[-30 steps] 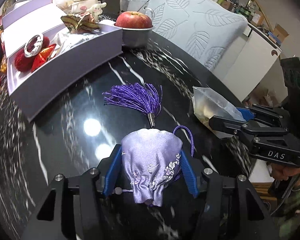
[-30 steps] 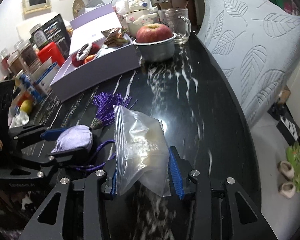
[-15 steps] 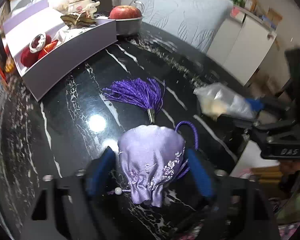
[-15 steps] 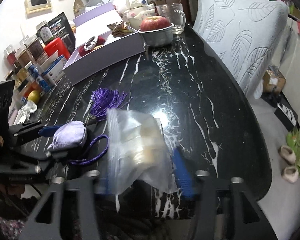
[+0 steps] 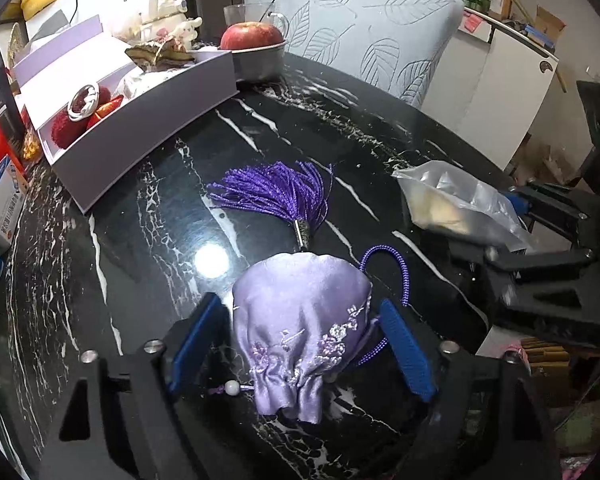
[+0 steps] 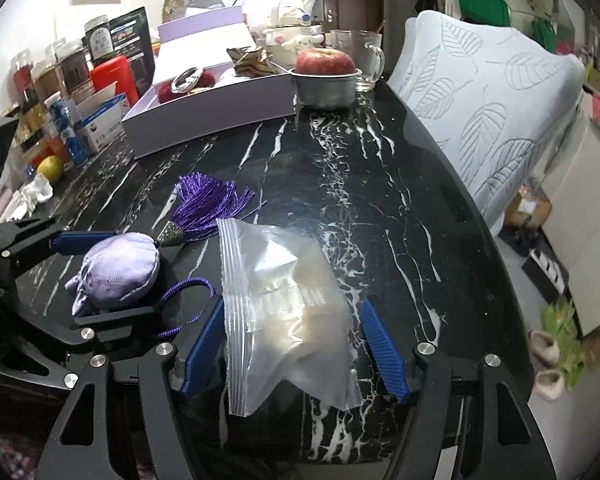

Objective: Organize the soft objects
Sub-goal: 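Lift the pouch and zip bag and carry both toward the lavender box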

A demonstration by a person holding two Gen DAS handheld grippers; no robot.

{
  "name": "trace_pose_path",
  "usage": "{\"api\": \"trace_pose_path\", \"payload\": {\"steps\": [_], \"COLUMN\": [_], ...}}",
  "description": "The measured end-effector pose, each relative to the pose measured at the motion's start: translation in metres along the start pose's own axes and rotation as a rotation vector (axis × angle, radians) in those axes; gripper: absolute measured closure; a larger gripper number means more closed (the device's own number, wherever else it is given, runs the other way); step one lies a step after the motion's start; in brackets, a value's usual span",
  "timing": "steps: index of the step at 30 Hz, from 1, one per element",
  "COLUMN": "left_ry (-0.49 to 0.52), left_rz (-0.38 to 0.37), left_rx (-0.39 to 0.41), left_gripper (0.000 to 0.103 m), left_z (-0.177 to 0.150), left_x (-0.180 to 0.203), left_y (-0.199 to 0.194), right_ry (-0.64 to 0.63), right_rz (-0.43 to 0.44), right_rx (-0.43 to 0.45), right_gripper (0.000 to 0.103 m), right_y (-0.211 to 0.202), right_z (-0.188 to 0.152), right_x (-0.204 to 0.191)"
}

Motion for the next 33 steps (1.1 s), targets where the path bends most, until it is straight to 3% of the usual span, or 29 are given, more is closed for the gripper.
{"api": "trace_pose_path", "payload": {"steps": [1, 5, 13, 21, 33], "left_ry": [0.000, -0.009, -0.049, -0.084, -0.160], "left_rz": [0.000, -0.018, -0.077, -0.071, -0.007], "left_rx": [0.010, 0.014, 0.019, 0.035, 0.110], "left_gripper": [0.049, 0.055, 0.055, 0.055, 0.055], "left_z": [0.001, 0.002, 0.002, -0.004, -0.027], "left_x": [0.001, 0.001, 0.002, -0.004, -0.025], "left_y": [-0.002, -0.004, -0.008, -0.019, -0.064], "right_ry": [-0.002, 0.018, 0.063, 0.071, -0.014], "right_rz": [-0.004, 0.002, 0.031, 0.072, 0.182], "right_rx": [0.003, 0.006, -0.012, -0.008, 0.011], "right_gripper": [0.062, 0.065, 0.066, 0.066, 0.066], "right_y": [0.000, -0.002, -0.007, -0.017, -0.031], "right_z": [0.000, 0.000, -0.003, -0.003, -0.001], "right_x": [0.000, 0.003, 0.010, 0.001, -0.052]}}
Point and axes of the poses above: each gripper's, at about its wrist camera, not at the fingertips, and y roughly the way its jaws point, x to its right, z to its top, the point moved 6 cm from there along y, roughly the way its jaws point, and after that the axes turned 15 degrees about -z, right-handed, at the moved point
